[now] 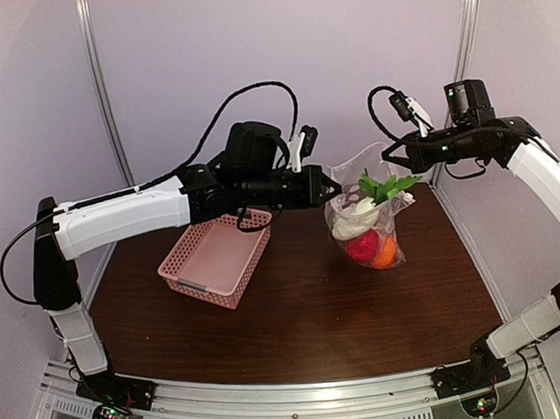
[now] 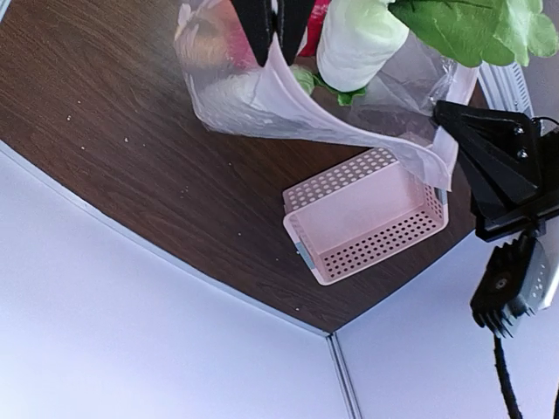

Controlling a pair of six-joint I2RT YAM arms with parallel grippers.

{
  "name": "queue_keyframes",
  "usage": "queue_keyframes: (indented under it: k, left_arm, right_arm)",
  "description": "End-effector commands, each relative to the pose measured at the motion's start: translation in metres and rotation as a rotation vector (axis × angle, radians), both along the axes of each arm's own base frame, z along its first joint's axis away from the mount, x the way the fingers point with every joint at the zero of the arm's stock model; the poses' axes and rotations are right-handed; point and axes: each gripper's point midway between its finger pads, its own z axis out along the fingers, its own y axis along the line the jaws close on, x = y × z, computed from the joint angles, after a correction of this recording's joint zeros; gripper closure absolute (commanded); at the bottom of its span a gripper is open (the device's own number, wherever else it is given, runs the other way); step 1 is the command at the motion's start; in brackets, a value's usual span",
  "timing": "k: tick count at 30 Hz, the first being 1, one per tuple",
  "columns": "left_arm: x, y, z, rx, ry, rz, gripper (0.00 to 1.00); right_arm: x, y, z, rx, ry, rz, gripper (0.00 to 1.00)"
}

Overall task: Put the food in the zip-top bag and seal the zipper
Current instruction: Adjust the zipper food storage bag at the center of the board.

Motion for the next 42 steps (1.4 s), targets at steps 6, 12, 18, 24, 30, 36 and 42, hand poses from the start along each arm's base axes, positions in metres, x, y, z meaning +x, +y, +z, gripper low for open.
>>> queue_keyframes:
  k: [6, 12, 18, 24, 30, 36, 42]
  left_arm:
    - [-0.019, -0.037, -0.047, 0.050, 0.109, -0.139, 1.00]
    - [0.020, -0.030, -0.002, 0.045, -0.048, -0.034, 1.00]
    - [0.020, -0.019, -0.009, 0.013, -0.017, -0.050, 1.00]
    - [-0.012, -0.041, -0.076, 0.021, 0.175, -0.151, 1.00]
    - [0.009, -0.015, 0.051, -0.017, -0.207, -0.010, 1.00]
    - [0.038, -0.011, 0.005, -0.096, 0.022, -0.086, 1.00]
    - [0.022, -0.037, 0.007, -0.027, -0.060, -0.072, 1.00]
  right_arm:
    - [0.016, -0.025, -0.057, -0.253, 0.081, -0.119, 1.00]
    - [0.056, -0.065, -0.004, -0.309, -0.166, -0.409, 1.00]
    - [0.056, -0.054, -0.020, -0.255, -0.103, -0.380, 1.00]
    - [0.044, -0.038, -0.106, -0.353, 0.095, -0.230, 1.00]
    - [0.024, -0.015, 0.000, -0.106, -0.106, -0.167, 1.00]
    - [0.019, -0.022, 0.008, -0.097, -0.149, -0.192, 1.00]
    - [0.022, -0.013, -0.021, -0.121, -0.080, -0.147, 1.00]
